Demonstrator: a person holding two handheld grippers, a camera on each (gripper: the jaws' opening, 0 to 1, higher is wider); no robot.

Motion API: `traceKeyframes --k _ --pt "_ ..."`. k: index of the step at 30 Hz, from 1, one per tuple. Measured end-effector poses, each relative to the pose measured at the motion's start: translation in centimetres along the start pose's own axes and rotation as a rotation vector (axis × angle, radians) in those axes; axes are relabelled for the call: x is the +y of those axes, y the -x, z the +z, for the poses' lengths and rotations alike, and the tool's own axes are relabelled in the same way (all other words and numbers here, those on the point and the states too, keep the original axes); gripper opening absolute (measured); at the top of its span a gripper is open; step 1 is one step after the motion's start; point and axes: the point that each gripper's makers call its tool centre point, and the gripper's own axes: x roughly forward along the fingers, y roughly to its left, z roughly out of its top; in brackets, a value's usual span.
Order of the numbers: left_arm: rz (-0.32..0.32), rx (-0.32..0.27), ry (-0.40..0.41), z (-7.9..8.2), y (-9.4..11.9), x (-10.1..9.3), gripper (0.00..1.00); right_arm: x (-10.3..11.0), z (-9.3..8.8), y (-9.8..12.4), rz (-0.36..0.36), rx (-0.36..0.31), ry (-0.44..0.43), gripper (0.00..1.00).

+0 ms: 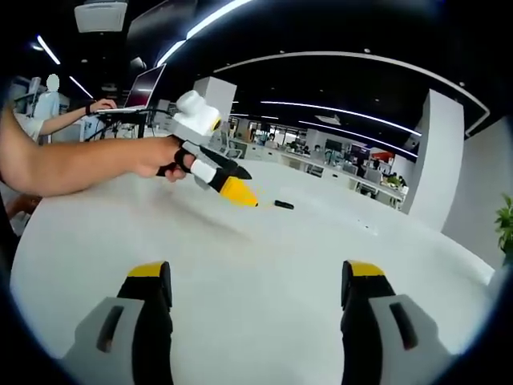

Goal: Snap the two parts of the plastic buckle together until the buckle closes and remains connected.

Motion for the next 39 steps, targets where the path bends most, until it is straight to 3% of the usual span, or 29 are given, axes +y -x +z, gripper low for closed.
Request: traceKeyframes --k 4,8,14,20,39 --pt "0.007 -0.005 -0.024 0.3 0.2 0.0 1.00 0.1 0.2 0.0 0.002 -0.004 0.002 0.87" --pt "-0.013 -0.027 0.007 0.8 0.4 -0.3 1.00 0.0 0.2 0.1 0.000 -0.007 0.004 0.87" --pt "-0.022 -0.010 -0.011 0.0 1.1 -1.1 1.00 0.1 0.1 0.2 -0.004 -0.001 0.009 0.87" --pt "-0.029 -0.032 0.006 0.4 1.6 -1.5 1.00 0.4 0.8 0.1 0.009 -0.033 -0.001 0.90" --pt "-0.027 -0.054 -0.002 0.0 4.1 -2.4 1.00 0.1 0.4 0.2 0.007 -0.021 0.003 0.90"
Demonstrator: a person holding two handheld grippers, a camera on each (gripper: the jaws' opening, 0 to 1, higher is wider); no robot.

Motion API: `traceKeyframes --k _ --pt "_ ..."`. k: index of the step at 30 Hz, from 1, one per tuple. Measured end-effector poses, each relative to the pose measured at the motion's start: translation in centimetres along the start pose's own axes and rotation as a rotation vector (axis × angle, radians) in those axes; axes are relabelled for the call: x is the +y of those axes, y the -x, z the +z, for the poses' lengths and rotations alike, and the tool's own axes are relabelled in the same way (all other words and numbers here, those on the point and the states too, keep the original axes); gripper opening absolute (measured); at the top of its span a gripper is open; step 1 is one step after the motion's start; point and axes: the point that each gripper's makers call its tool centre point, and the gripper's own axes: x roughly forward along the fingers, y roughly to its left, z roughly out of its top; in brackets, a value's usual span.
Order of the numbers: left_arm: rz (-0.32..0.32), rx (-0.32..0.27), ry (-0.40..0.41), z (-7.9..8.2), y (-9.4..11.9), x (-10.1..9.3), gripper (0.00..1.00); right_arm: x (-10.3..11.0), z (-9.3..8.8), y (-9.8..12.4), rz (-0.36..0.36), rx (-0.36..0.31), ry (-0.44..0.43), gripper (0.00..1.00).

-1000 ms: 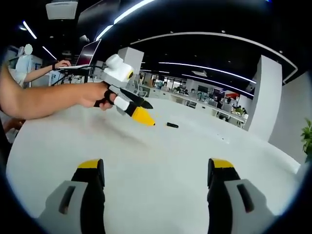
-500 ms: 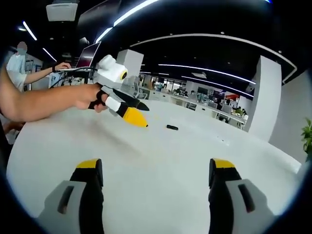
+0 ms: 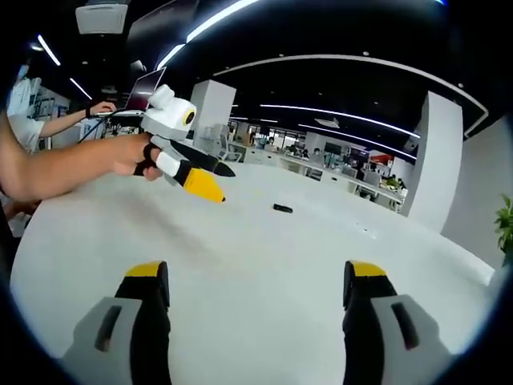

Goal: Snap the two parts of the plastic buckle together until the buckle closes and remains connected.

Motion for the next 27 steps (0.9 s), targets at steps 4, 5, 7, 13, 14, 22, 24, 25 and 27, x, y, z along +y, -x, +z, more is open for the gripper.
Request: traceKeyframes --k 4,5,7,13,14,22,24,25,27 --pt "-0.003 0.000 -0.005 -0.3 0.4 -0.2 1.00 0.0 -0.2 0.0 0.002 0.008 -0.001 0.90" --pt "-0.002 -0.002 -0.005 -0.2 0.5 -0.2 1.00 0.0 -0.2 0.0 0.002 0.008 -0.001 0.90" --pt "-0.010 -0.008 -0.001 0.0 0.7 -0.3 1.00 -0.1 -0.4 0.0 0.000 0.012 -0.007 0.89" --pt "-0.024 -0.015 -0.013 -0.2 1.6 -1.3 1.00 -0.4 -0.4 0.1 -0.008 0.004 -0.037 0.89" --pt "-0.028 -0.012 -0.016 -0.3 1.7 -1.5 1.00 -0.3 -0.4 0.1 -0.007 0.004 -0.041 0.89" --pt "-0.045 -0.017 -0.016 -0.3 2.1 -2.1 1.00 -0.7 -0.4 0.1 -0.023 0.006 -0.039 0.87" --pt "-0.045 -0.017 -0.016 -0.3 2.1 -2.0 1.00 -0.8 -0.4 0.1 -0.030 0.004 -0.043 0.88" --pt "-0.041 -0.017 -0.019 -0.3 2.1 -2.0 1.00 -1.1 -0.3 0.1 -0.043 -0.001 -0.049 0.88" --pt "-0.039 -0.013 -0.023 -0.5 2.2 -2.1 1.00 -1.2 -0.2 0.2 -0.046 -0.011 -0.066 0.88"
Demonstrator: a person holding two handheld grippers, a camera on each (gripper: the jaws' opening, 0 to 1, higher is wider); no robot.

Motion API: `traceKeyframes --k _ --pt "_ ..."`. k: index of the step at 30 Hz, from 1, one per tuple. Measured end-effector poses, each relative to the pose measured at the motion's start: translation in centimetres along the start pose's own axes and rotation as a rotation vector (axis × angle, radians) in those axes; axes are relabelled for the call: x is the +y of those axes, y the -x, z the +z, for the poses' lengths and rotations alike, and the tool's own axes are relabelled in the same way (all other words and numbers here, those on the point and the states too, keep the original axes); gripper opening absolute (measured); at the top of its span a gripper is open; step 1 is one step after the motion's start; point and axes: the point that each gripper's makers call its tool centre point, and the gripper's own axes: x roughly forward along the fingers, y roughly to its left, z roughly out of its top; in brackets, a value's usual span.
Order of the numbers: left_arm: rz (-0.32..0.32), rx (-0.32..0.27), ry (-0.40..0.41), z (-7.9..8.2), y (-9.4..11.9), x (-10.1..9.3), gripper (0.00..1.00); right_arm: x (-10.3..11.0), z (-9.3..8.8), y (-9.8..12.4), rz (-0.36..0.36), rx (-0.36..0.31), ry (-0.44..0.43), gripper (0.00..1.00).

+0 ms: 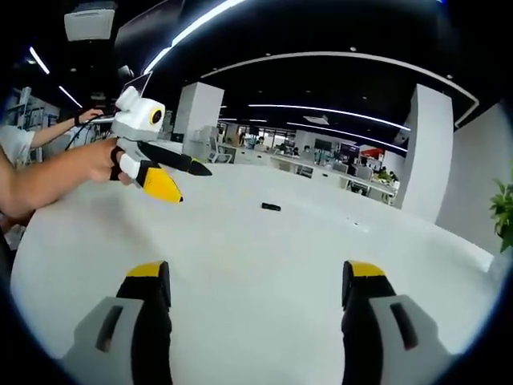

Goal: Snap the two parts of the plastic buckle together until the buckle closes and remains connected.

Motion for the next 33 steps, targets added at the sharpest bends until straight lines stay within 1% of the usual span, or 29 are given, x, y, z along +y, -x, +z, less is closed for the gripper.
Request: traceKeyframes --k 2,5,8,11,15,19,20,22,23,24,25,26,28,31,33 --pt "0.005 0.000 -0.005 -0.2 0.2 0.0 1.00 0.0 -0.2 0.0 0.010 0.004 -0.031 0.89" --pt "0.004 -0.005 0.005 -0.3 0.4 0.1 1.00 0.4 0.2 0.1 0.040 -0.010 -0.066 0.88" --pt "0.015 -0.018 0.009 -0.2 0.8 0.2 1.00 0.2 0.4 0.2 0.038 -0.024 -0.085 0.87" --pt "0.014 -0.023 0.015 -0.3 1.1 0.1 1.00 0.2 0.3 0.2 0.039 -0.018 -0.081 0.87" --pt "0.022 -0.007 0.001 -1.1 1.5 0.0 1.00 0.1 0.4 0.1 0.035 -0.020 -0.081 0.86" --pt "0.022 -0.016 0.011 -1.3 2.0 -0.1 1.00 0.0 0.2 0.2 0.031 -0.009 -0.082 0.85" --pt "0.023 -0.017 0.013 -1.3 2.1 -0.2 0.98 0.0 0.2 0.2 0.029 -0.010 -0.080 0.85" --pt "0.026 -0.010 0.007 -1.6 2.4 -0.1 0.83 -0.1 0.3 0.2 0.026 -0.014 -0.082 0.85" --pt "0.033 -0.007 0.003 -1.6 2.5 -0.1 0.83 0.1 0.4 0.2 0.030 -0.016 -0.084 0.85" --pt "0.035 -0.013 0.001 -1.5 2.6 0.0 0.86 0.2 0.4 0.2 0.036 -0.020 -0.084 0.85" --pt "0.033 -0.038 0.016 -1.1 2.7 0.1 0.88 0.2 0.4 0.2 0.037 -0.021 -0.084 0.85" --pt "0.022 -0.050 0.040 -0.9 2.8 0.0 0.88 0.1 0.4 0.3 0.030 -0.022 -0.078 0.85" --pt "0.015 -0.056 0.054 -0.8 3.0 0.0 0.88 0.0 0.2 0.3 0.027 -0.015 -0.077 0.85" --pt "0.019 -0.049 0.047 -1.3 3.2 -0.2 0.90 -0.1 0.2 0.6 0.026 -0.021 -0.084 0.85" --pt "0.042 -0.060 0.034 -1.2 3.5 -0.2 0.92 0.3 0.4 0.8 0.022 -0.031 -0.084 0.85"
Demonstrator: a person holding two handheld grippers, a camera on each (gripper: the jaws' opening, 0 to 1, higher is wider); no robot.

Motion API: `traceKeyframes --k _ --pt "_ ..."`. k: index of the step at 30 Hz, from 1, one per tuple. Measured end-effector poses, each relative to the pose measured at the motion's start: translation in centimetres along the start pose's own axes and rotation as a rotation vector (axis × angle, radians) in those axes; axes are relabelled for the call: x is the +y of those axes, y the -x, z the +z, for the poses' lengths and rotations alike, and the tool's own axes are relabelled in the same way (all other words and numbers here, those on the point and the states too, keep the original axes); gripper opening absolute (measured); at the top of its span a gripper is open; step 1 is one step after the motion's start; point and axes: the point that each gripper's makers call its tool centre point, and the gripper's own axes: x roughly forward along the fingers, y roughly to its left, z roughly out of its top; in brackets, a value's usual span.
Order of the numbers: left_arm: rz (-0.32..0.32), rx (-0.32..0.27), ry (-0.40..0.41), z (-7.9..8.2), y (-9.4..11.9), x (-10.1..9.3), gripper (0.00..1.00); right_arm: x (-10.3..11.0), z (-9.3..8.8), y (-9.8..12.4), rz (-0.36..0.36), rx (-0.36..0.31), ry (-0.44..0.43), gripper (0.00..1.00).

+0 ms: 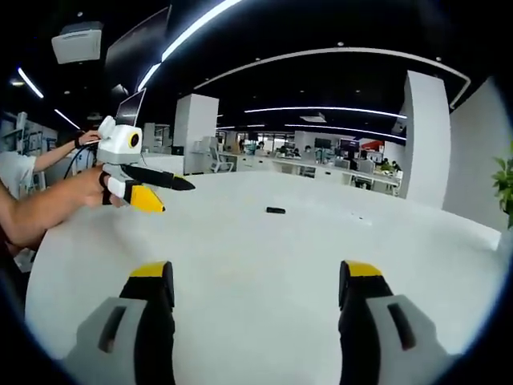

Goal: Snap the two parts of the plastic buckle together until the buckle closes and remains connected.

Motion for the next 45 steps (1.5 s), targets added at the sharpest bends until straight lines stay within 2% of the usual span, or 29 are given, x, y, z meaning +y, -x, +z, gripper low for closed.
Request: traceKeyframes --k 2,8,11,13,14,15,21,29,33,36,39,45 --pt "-0.001 -0.007 -0.004 -0.1 0.4 -0.2 0.90 0.1 0.1 0.2 0.000 -0.007 -0.002 0.85" --pt "0.007 -0.010 0.020 -0.7 1.7 -1.2 0.93 -0.2 0.8 0.5 -0.007 -0.038 -0.008 0.85" --pt "0.000 -0.007 0.022 -0.9 1.6 -1.0 0.94 -0.1 0.4 0.8 -0.024 -0.026 0.003 0.85" --pt "-0.001 -0.006 0.014 -1.0 1.5 -1.1 0.95 0.1 0.0 1.0 -0.033 -0.009 0.051 0.85" --pt "-0.001 -0.006 0.013 -1.0 1.5 -1.1 0.95 1.1 0.0 1.6 -0.041 -0.012 0.055 0.84" --pt "-0.005 -0.005 0.012 -1.0 1.4 -1.1 0.95 1.2 0.0 1.7 -0.042 -0.010 0.059 0.84" --pt "-0.015 -0.011 0.022 -1.7 2.1 -1.8 0.95 0.4 -0.5 2.0 -0.080 0.008 0.096 0.84" --pt "0.004 -0.030 0.031 -1.8 3.1 -1.7 0.92 0.6 -0.3 2.1 -0.074 0.000 0.077 0.85" --pt "-0.010 -0.031 0.043 -2.0 3.3 -2.0 0.93 0.6 -0.5 2.4 -0.087 0.005 0.102 0.85" --pt "-0.006 -0.031 0.031 -2.0 3.4 -2.1 0.93 0.3 -0.2 2.5 -0.091 -0.010 0.054 0.87" --pt "-0.008 -0.026 0.032 -2.0 3.4 -2.2 0.93 0.0 0.0 2.6 -0.100 -0.023 0.052 0.87" --pt "0.001 -0.024 0.014 -2.0 3.6 -2.2 0.93 0.1 -0.5 2.7 -0.104 -0.009 0.049 0.89"
